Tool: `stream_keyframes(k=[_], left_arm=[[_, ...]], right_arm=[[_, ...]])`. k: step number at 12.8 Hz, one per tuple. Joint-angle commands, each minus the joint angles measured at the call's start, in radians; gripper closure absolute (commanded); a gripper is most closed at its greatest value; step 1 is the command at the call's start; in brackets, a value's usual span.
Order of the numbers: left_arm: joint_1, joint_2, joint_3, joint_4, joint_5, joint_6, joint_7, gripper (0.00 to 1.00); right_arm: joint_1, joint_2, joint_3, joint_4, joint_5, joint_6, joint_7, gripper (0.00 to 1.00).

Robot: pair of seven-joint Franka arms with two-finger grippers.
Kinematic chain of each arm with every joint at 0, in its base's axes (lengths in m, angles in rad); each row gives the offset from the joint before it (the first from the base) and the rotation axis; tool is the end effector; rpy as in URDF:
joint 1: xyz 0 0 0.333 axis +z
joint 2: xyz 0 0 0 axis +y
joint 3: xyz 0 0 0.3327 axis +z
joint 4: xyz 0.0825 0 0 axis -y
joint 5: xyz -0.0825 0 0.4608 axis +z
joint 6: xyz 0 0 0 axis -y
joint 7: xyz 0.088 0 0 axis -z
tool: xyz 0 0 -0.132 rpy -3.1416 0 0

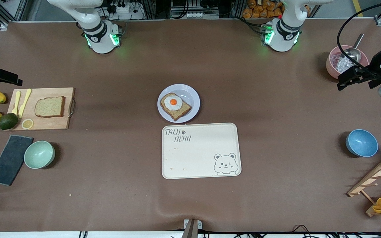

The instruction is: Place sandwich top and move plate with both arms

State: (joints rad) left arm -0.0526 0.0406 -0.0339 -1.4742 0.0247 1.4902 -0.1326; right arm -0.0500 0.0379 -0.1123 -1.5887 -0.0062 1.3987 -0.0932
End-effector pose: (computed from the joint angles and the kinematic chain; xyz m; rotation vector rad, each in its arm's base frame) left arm 0.6341 -0.0511 0.6362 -3.1147 -0.0745 0.0341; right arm 0.6075 -0.0993 0.5707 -3.1010 0.1084 0.3539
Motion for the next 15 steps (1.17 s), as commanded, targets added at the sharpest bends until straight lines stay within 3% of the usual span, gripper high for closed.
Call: stream_keyframes(k=[1, 9, 15], left_arm=[[0.002, -0.013, -0.003, 0.002, -0.020, -0.015, -0.018, 0.00], [0.010, -0.013, -0.001, -0.001, -0.019, -0.018, -0.012, 0.00], [0.007, -0.016, -0.001, -0.001, -0.017, -0.018, -0.010, 0.00]], right_arm=[[-0.011, -0.018, 0.010, -0.025, -0.008, -0.001, -0.014, 0.00], [-0.022, -0.012, 0.010, -0.079, -0.008, 0.029, -0.016, 0.00], [-0.054, -0.006, 0.008, -0.192, -0.009, 0.147, -0.014, 0.00]])
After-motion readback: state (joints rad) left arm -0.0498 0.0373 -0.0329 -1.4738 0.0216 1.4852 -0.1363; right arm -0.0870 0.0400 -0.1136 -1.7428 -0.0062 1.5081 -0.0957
